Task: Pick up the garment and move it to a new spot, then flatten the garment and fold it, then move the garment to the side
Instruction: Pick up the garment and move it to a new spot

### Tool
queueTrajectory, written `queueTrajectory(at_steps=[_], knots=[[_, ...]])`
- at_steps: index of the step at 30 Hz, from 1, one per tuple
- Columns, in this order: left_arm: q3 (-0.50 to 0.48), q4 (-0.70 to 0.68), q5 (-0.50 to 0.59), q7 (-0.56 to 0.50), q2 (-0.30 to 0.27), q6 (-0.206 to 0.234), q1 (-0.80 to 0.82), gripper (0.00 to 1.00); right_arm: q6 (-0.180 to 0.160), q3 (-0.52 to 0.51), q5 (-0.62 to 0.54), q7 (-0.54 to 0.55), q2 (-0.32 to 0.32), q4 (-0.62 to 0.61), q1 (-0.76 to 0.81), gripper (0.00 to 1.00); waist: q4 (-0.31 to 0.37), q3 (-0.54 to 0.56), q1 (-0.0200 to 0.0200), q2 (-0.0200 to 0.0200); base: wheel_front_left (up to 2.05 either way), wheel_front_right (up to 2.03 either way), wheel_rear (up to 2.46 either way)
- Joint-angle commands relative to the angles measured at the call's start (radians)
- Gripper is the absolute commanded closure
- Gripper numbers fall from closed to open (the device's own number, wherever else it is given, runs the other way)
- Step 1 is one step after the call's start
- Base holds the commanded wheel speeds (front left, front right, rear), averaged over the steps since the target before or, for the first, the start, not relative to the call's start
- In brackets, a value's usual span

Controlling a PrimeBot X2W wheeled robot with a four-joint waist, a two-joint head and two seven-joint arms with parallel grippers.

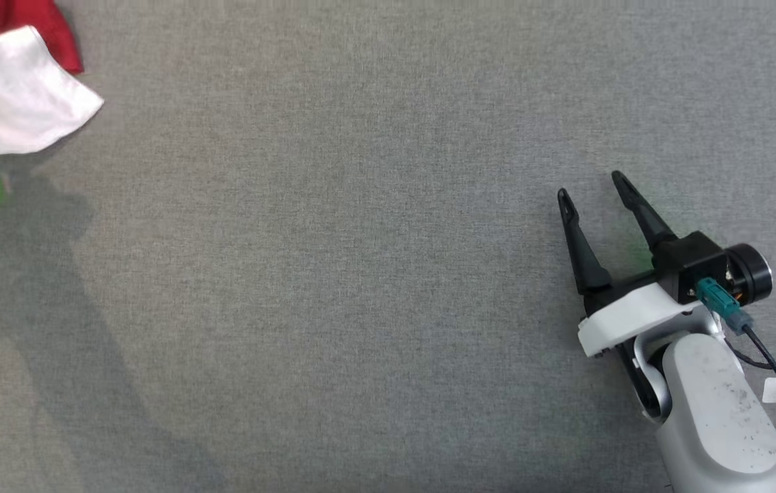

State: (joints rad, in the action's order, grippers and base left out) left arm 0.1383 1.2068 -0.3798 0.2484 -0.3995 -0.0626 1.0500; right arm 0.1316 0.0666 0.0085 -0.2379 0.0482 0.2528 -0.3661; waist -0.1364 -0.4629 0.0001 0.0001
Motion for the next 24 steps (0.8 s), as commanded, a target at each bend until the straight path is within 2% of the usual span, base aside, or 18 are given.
queueTrajectory(at_steps=[1, 7, 13, 19, 24], knots=[[0.011, -0.015, 0.011, 0.009, -0.016, -0.006, 0.023, 1.0, -0.002, 0.0, 0.011, -0.009, 0.005, 0.015, 0.015, 0.0, 0.022, 0.072, -0.0001, -0.0001, 0.0, 0.0, 0.0], [0.078, -0.095, 0.069, 0.015, -0.047, -0.036, 0.05, 1.0, -0.002, 0.0, 0.062, -0.026, 0.004, 0.083, 0.053, 0.0, 0.064, 0.212, -0.0001, -0.0001, 0.0, 0.0, 0.0], [0.168, -0.18, 0.115, -0.001, -0.025, -0.06, 0.077, 1.0, -0.002, -0.007, 0.115, -0.028, 0.004, 0.113, 0.109, 0.0, 0.123, 0.355, -0.0001, -0.0001, 0.0, 0.0, 0.0], [0.276, -0.314, 0.106, -0.055, 0.033, -0.069, 0.113, 1.0, -0.002, -0.018, 0.148, -0.028, 0.004, 0.114, 0.162, 0.0, 0.189, 0.444, -0.0001, -0.0001, 0.0, 0.0, 0.0], [0.345, -0.443, 0.044, -0.095, 0.09, -0.069, 0.153, 1.0, -0.002, -0.009, 0.175, -0.027, 0.004, 0.105, 0.171, 0.0, 0.233, 0.466, -0.0001, -0.0001, 0.0, 0.0, 0.0]])
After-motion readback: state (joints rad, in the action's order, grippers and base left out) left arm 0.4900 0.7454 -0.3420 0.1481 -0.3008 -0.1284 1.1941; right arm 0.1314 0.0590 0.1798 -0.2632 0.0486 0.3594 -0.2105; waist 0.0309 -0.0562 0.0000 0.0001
